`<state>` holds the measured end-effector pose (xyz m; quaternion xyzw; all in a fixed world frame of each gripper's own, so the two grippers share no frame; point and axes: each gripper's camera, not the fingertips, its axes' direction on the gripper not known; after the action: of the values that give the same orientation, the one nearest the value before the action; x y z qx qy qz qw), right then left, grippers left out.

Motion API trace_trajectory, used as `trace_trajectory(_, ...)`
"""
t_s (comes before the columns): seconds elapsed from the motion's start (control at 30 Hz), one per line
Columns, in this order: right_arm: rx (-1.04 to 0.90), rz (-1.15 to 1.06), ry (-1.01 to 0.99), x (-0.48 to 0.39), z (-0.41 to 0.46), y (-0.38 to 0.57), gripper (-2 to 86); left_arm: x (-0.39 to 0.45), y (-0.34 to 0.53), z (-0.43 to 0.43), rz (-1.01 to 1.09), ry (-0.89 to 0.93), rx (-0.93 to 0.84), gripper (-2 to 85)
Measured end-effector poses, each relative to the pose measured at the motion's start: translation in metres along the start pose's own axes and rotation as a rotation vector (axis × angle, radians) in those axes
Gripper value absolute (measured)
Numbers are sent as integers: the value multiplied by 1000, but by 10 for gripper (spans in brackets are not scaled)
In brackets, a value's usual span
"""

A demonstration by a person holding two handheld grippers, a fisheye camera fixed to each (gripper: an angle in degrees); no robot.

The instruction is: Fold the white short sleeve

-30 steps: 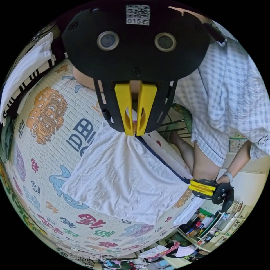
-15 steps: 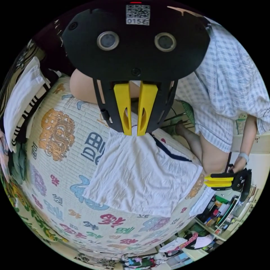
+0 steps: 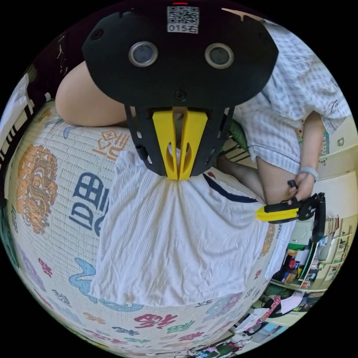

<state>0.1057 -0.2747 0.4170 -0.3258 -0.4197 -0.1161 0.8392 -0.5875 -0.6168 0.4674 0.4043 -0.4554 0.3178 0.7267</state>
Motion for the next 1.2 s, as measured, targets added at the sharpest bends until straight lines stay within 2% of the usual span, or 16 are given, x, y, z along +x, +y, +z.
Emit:
trace_trajectory(0.13, 54, -56, 32, -20, -15, -6, 6, -41, 49, -44, -244, 138, 242, 111)
trace_trajectory(0.2, 107, -106, 74, -39, -29, -19, 16, -62, 94, -65, -441, 214, 470, 128)
trace_trajectory(0.23, 120, -122, 74, -45, -32, -24, 21, -64, 104, -67, -482, 213, 510, 129)
trace_trajectory(0.33, 166, -206, 46, -78, -44, -58, 46, -68, 144, -66, -674, 62, 589, 118)
trace_trajectory(0.4, 179, -277, 50, -108, -44, -93, 52, -76, 166, -66, -777, 49, 669, 115)
trace_trajectory(0.53, 163, -354, 99, -155, -30, -153, 55, -100, 159, -50, -798, 45, 510, 133)
trace_trajectory(0.6, 111, -376, 118, -182, -14, -194, 59, -122, 160, -35, -837, 133, 433, 134)
trace_trajectory(0.7, 35, -354, 153, -203, 10, -240, 66, -136, 165, -36, -819, 151, 391, 133)
trace_trajectory(0.87, -97, -328, 250, -227, 51, -297, 82, -140, 175, -38, -779, 145, 388, 131)
trace_trajectory(0.97, -134, -331, 297, -239, 68, -320, 81, -146, 185, -36, -743, 269, 414, 109)
trace_trajectory(1.1, -234, -358, 453, -248, 93, -338, 48, -146, 181, -28, -737, 209, 357, 113)
trace_trajectory(1.2, -234, -376, 505, -251, 95, -341, 28, -143, 182, -25, -723, 181, 343, 107)
